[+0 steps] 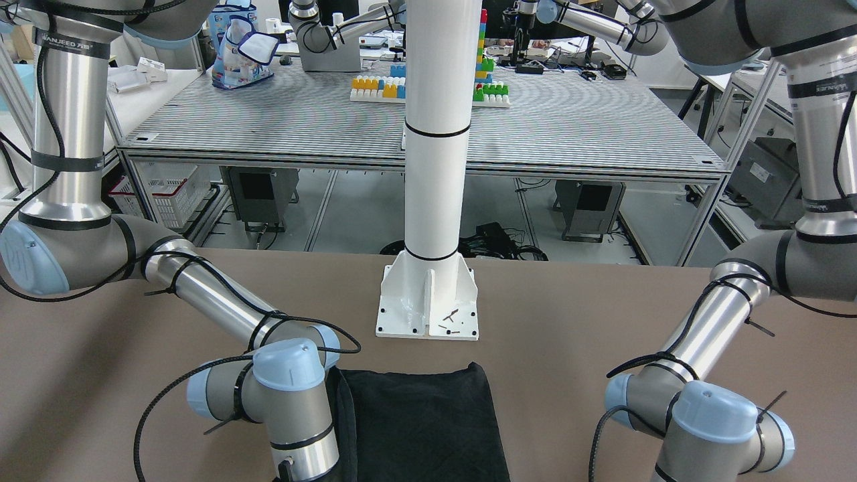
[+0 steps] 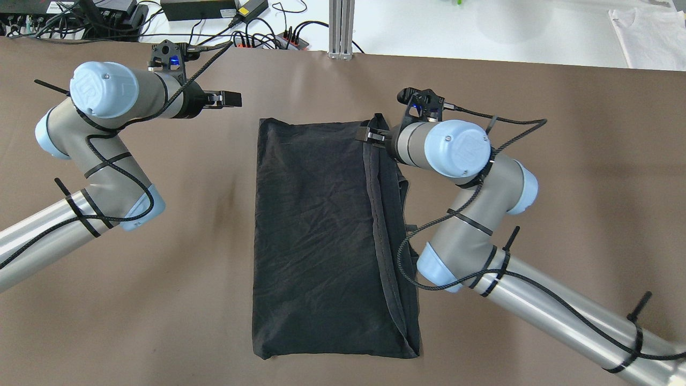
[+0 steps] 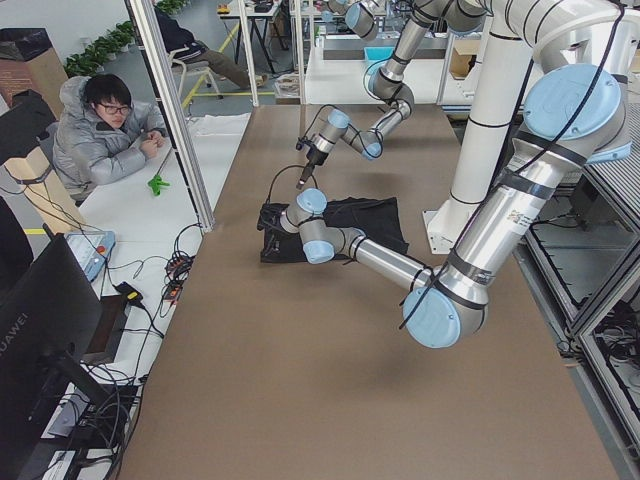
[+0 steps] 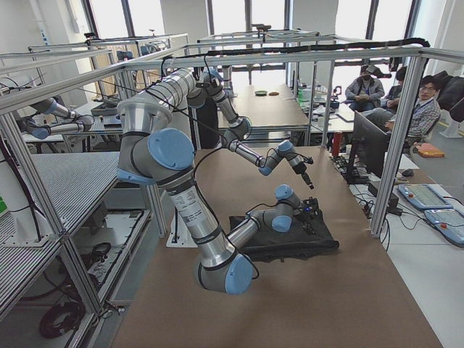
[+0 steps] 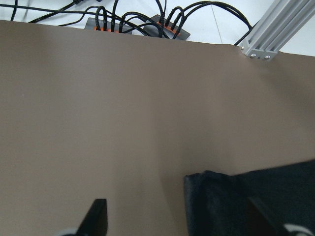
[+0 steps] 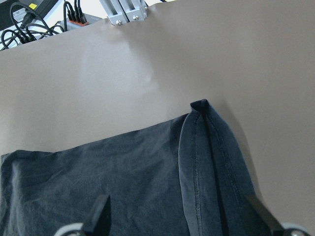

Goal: Fold clothes

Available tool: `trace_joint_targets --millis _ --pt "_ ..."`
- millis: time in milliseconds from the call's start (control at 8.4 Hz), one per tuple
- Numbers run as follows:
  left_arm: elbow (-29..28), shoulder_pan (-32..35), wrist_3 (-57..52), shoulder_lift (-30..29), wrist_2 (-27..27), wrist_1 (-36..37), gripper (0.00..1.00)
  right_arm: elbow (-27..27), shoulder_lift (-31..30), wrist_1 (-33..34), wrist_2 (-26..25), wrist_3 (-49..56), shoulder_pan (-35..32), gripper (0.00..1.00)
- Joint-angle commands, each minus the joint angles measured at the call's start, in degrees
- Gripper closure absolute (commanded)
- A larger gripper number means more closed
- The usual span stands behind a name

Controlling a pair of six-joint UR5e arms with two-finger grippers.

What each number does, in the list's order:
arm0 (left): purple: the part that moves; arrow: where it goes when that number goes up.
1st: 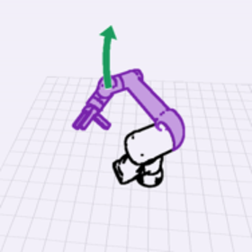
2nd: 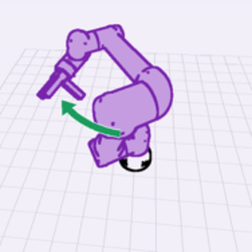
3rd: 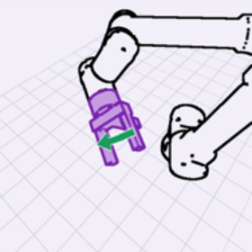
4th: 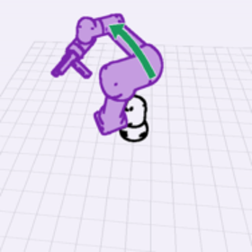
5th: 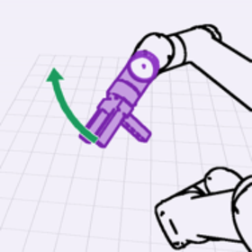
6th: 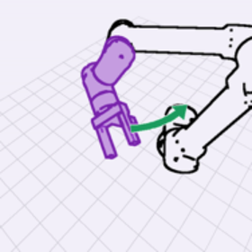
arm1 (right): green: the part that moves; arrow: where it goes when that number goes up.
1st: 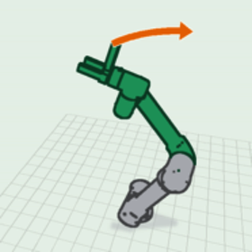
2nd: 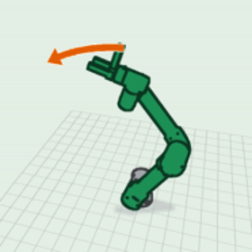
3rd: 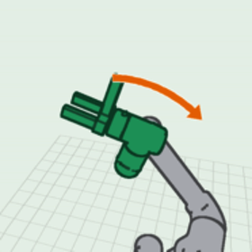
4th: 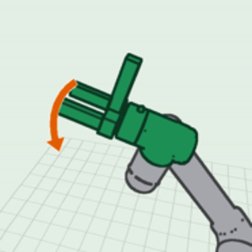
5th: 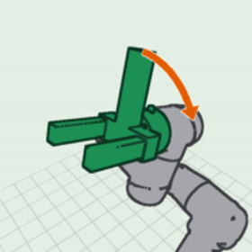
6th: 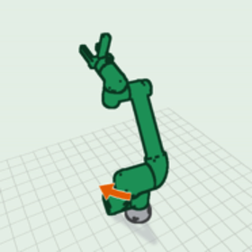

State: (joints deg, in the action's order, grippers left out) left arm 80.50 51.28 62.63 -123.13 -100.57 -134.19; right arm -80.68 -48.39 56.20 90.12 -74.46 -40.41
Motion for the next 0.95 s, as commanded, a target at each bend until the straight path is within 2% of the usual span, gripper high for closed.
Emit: trace_joint_targets --millis 0,238,357,595,714,833 --pt "-0.5 0.2 -0.1 0.4 0.2 0.0 0.0 10.9 7.5 0.0 -7.3 2.6 2.8 0.06" --pt "-2.3 0.1 -0.2 0.1 0.2 -0.2 0.0 16.9 10.8 0.0 -9.2 5.3 3.3 0.06" --pt "-2.4 0.0 -0.1 0.0 0.3 -0.2 0.0 18.6 11.1 0.0 -11.3 8.9 3.9 0.06" --pt "-2.5 0.0 0.0 0.0 0.4 -0.2 0.0 20.6 11.1 0.0 -11.9 11.5 4.1 0.11" --pt "-2.5 -0.1 0.0 0.0 0.4 -0.2 0.0 20.7 11.2 0.0 -12.0 11.6 4.1 0.17" --pt "-2.5 -0.1 0.0 0.0 0.5 -0.2 0.0 20.7 11.1 0.0 -12.1 12.0 4.1 0.33"
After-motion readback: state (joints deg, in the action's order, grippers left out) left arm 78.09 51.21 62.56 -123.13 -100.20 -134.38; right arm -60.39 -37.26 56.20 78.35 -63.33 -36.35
